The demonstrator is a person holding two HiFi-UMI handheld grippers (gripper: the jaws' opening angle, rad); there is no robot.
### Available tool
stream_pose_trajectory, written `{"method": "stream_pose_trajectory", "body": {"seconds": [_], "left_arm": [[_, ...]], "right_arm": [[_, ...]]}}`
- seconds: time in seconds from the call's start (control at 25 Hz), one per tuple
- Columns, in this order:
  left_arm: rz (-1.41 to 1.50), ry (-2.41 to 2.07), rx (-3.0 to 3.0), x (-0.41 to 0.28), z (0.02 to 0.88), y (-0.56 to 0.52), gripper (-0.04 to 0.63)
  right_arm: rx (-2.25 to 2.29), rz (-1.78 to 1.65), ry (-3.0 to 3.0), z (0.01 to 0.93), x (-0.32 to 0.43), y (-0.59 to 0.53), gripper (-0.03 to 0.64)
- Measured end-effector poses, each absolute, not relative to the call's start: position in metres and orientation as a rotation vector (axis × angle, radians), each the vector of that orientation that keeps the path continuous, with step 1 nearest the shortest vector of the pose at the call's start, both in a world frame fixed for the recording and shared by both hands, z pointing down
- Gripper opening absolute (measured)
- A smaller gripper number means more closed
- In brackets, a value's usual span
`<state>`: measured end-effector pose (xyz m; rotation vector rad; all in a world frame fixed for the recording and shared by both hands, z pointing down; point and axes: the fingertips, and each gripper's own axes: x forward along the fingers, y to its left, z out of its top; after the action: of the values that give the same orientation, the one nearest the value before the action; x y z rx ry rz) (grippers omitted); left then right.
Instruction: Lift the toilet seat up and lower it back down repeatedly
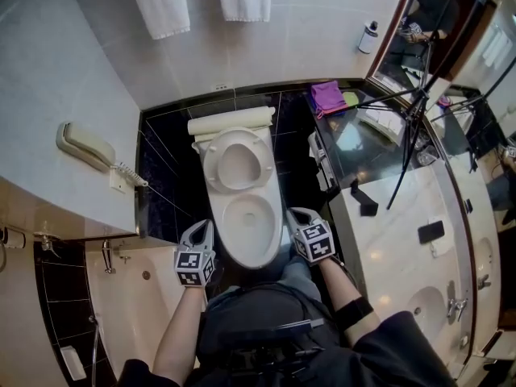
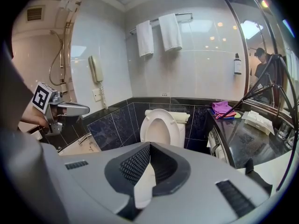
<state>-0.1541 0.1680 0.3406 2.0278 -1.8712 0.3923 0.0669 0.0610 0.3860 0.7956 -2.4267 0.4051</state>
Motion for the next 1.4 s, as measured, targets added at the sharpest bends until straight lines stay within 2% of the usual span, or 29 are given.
{"method": "stream_pose_trajectory", "body": {"seconds": [0.32,0.44,0.64,0.92,1.0,1.12,1.4], "left_arm": [[0.397,-1.863,2.036,-0.157,0.339,0.162,0.0],[0.388,-1.867,2.021,-0.161,0.337,0.158,0.0],[0.372,-1.855,1.992,-0.162,0.341,0.143,0.0],[0.418,-1.882,1.95,-0.164,0.356,0.11,0.0],[0.441,-1.892,1.942,-0.166,0.363,0.097,0.0],[0.458,-1.899,1.916,-0.168,0.375,0.077,0.0],[0.598,-1.949,1.963,-0.163,0.389,0.028,0.0]], "right_arm": [[0.819,0.33,-2.403,0.383,0.066,0.05,0.006],[0.803,0.253,-2.384,0.376,0.06,0.04,0.029],[0.772,0.111,-2.373,0.371,0.043,0.002,0.031],[0.711,-0.101,-2.318,0.367,0.013,-0.076,0.102],[0.67,-0.142,-2.301,0.374,0.001,-0.096,0.164],[0.593,-0.191,-2.273,0.398,-0.018,-0.124,0.22],[0.472,-0.286,-2.227,0.456,-0.064,-0.184,0.232]]}}
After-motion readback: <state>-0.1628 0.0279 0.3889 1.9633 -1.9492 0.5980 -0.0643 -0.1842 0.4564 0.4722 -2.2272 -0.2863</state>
